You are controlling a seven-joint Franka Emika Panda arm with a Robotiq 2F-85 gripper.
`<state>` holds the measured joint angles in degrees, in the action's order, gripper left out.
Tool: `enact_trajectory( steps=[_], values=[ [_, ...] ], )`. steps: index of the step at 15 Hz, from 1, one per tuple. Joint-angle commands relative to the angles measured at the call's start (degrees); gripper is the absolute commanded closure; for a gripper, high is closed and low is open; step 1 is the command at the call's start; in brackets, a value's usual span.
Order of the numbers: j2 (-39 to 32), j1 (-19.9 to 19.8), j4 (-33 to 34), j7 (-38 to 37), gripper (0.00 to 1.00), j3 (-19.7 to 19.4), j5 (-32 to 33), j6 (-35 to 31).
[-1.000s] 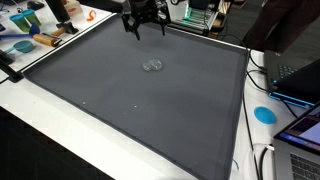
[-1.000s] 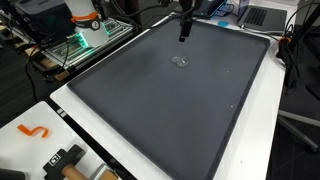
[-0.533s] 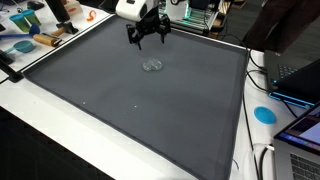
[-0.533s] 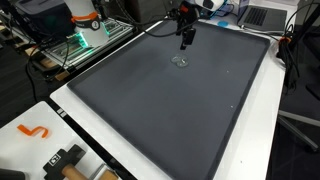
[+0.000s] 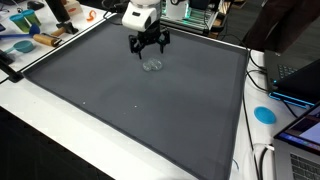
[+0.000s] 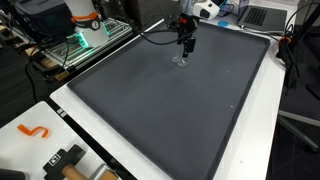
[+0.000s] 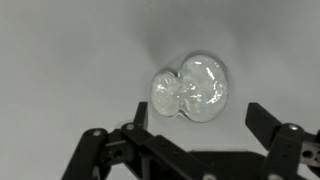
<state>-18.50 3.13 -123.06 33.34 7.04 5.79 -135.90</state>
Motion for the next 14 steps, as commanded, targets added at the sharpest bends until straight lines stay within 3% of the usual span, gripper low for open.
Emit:
enact_trajectory(
  steps=[1,11,12,14],
  values=[
    [-0.8,-0.4,-2.4,0.0,0.0,0.2,2.1,-4.3],
    [-3.1,-0.5,-3.3,-0.4,0.02,0.2,4.4,-7.9],
    [-3.3,-0.5,-3.3,-0.4,0.07,0.2,4.5,-8.1],
    [-3.7,-0.5,-3.2,-0.5,0.3,0.2,4.7,-8.3]
  ],
)
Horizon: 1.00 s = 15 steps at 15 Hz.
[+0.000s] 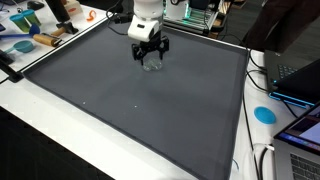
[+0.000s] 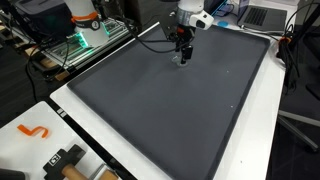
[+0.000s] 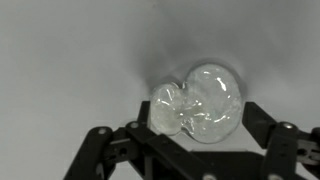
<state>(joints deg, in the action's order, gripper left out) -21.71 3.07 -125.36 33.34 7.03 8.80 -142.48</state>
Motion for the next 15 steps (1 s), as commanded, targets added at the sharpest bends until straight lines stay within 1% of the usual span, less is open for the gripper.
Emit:
enact_trajectory(
  steps=[1,2,9,11,12,13,15],
  values=[
    [-0.6,-0.5,-0.9,-0.4,0.37,0.2,1.7,-1.9],
    [-0.7,-0.5,-0.9,-0.4,0.47,0.2,1.7,-1.9],
    [-0.6,-0.5,-0.7,-0.3,0.98,0.3,2.3,-1.8],
    [-0.6,-0.5,-0.5,-0.2,1.0,0.3,2.2,-1.6],
    [-0.6,-0.5,-0.5,-0.2,0.98,0.3,2.3,-1.6],
    [-0.6,-0.5,-0.5,-0.1,1.0,0.3,2.3,-1.5],
    [-0.5,-0.5,-0.4,-0.1,1.0,0.3,2.4,-1.4]
  ],
)
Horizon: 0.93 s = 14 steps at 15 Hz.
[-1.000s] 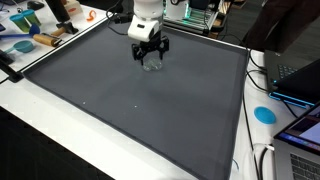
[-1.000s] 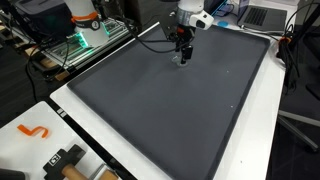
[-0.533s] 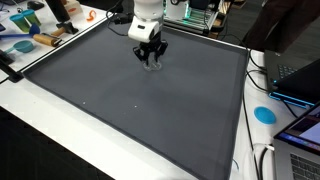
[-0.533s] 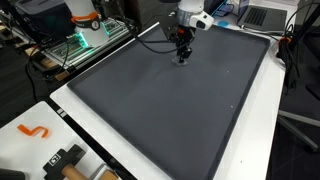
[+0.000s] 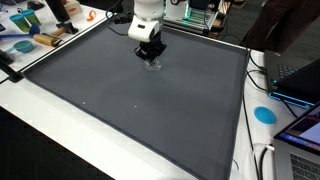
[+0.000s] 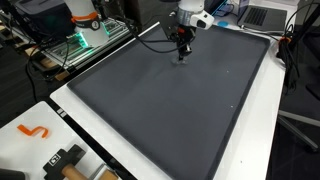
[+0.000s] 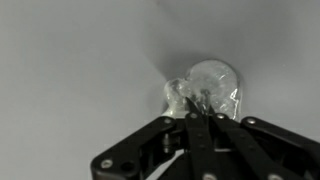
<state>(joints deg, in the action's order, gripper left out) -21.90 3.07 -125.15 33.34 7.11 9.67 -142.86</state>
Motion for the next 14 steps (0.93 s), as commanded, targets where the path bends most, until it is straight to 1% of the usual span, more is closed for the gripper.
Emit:
enact_trajectory(
  steps=[1,7,8,9,11,14],
  values=[
    [-0.3,-0.5,-0.6,0.0,0.99,0.3,1.6,-0.9],
    [-0.5,-0.6,-0.3,0.3,0.99,0.3,1.5,-0.6],
    [-0.5,-0.6,-0.1,0.1,0.9,0.3,1.5,-0.4],
    [-0.5,-0.6,0.0,0.1,0.69,0.3,1.3,-0.2],
    [-0.6,-0.8,0.1,0.1,0.62,0.5,0.8,0.1],
    [-0.5,-0.9,0.3,0.0,0.37,0.4,0.8,0.3]
  ],
)
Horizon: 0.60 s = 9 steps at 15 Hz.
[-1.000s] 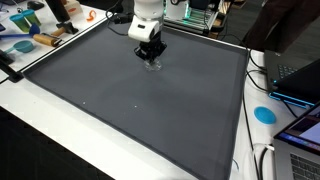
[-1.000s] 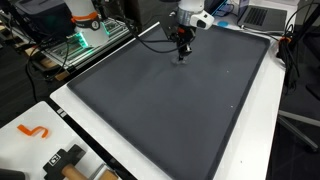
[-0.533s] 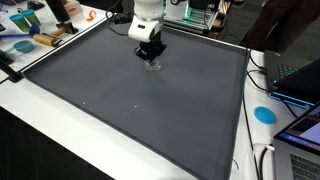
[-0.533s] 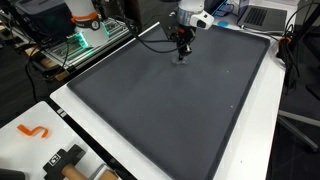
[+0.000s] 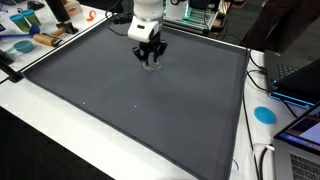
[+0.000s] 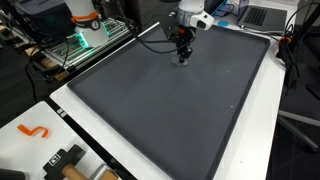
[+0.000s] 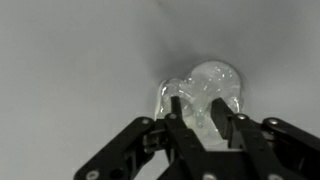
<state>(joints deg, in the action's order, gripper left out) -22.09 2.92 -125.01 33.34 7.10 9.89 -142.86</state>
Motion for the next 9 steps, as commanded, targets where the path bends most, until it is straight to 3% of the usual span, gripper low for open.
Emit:
enact_trajectory(
  steps=[1,4,5,9],
  values=[
    [-0.3,-0.8,0.3,0.0,0.3,0.5,0.5,0.4],
    [-0.1,-0.9,0.5,0.1,0.04,0.5,0.3,0.7],
    [0.0,-0.9,0.6,0.0,0.0,0.5,0.3,0.9],
    [0.8,-1.0,0.9,-0.3,0.0,0.5,0.0,1.8]
  ],
)
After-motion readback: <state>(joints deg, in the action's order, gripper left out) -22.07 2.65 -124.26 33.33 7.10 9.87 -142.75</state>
